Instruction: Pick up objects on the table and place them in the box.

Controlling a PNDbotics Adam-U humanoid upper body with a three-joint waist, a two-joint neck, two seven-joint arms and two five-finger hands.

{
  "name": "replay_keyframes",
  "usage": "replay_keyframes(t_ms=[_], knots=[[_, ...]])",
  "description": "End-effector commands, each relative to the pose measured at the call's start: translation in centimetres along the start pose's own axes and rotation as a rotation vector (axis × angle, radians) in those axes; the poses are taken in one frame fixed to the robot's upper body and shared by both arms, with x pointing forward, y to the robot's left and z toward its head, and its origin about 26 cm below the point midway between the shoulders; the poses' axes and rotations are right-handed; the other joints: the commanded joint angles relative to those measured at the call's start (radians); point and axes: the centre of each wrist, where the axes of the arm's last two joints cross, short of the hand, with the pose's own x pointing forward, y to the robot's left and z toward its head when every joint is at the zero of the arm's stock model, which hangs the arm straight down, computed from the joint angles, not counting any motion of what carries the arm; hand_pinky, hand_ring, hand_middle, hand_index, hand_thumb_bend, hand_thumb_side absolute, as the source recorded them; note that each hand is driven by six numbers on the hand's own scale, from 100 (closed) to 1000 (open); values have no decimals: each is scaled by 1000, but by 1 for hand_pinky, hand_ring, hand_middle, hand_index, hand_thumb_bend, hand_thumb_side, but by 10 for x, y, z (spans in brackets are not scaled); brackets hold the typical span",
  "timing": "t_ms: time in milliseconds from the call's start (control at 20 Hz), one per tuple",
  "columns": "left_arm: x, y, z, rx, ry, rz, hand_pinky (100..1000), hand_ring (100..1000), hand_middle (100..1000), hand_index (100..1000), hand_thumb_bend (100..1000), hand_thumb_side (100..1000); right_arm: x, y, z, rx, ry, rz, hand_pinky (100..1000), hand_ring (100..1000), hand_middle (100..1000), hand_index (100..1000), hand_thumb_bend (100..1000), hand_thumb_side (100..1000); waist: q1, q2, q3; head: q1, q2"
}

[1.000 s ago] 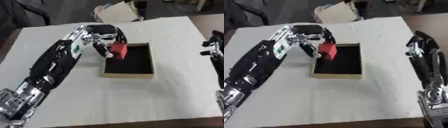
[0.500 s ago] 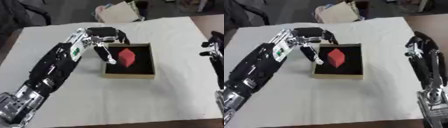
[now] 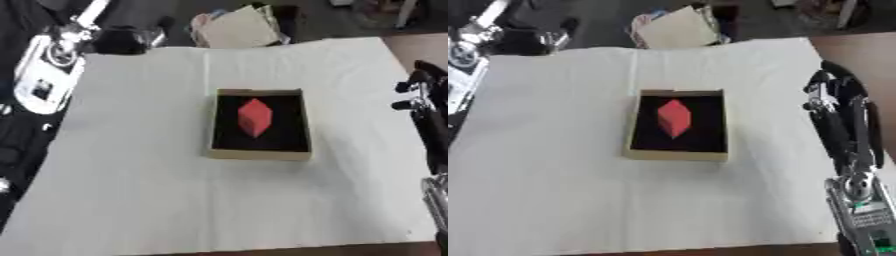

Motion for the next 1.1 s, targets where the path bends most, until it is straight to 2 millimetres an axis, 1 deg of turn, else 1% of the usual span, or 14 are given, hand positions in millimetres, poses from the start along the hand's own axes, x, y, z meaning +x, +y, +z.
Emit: replay_keyframes(t_ms=[50,250,400,500,600,700,800,900,950,1000,1100], knots=[[-19,52,17,236,139,1,746,657,630,787,235,379,5,-8,-4,-16,-28,25,572,747,534,858,100,718,-2,-20,2,-11,-12],[-76,76,60,477,440,109,734,631,606,766,195,374,3,-10,-4,-19,-22,35,573,747,534,858,100,718,0,-28,4,-17,-10],[-124,86,102,633,712,208,723,610,586,748,158,380,2,-11,-3,-20,-19,42,573,747,534,858,100,718,3,-36,3,-18,-8],[-148,92,129,734,842,275,720,604,580,744,149,382,1,-11,-3,-20,-17,47,573,747,534,858,100,718,5,-37,1,-20,-7],[-167,97,157,815,947,293,720,602,578,746,143,391,1,-12,-3,-18,-13,50,573,747,534,858,100,719,7,-40,-3,-19,-2],[-184,100,190,857,1078,256,720,599,575,748,142,392,0,-12,-2,-18,-9,52,573,747,534,858,100,720,10,-43,-5,-15,0],[-197,98,226,863,1225,202,718,598,574,750,138,396,-2,-12,-1,-14,-6,53,573,747,534,858,100,720,13,-47,-7,-12,6],[-203,95,263,864,1368,176,721,607,580,753,152,389,-2,-12,0,-11,-4,54,573,747,534,858,100,720,17,-51,-10,-8,7],[-203,94,278,852,1415,161,722,612,585,757,150,394,-2,-12,0,-12,-6,55,573,747,534,858,100,720,19,-51,-11,-5,6],[-203,94,288,823,1431,147,730,624,599,769,157,405,-2,-12,0,-12,-6,55,573,747,534,858,100,721,20,-51,-11,-5,5],[-202,91,302,778,1452,145,729,626,601,770,152,401,-3,-12,0,-11,-4,55,573,747,534,858,100,721,20,-51,-12,-8,6]])
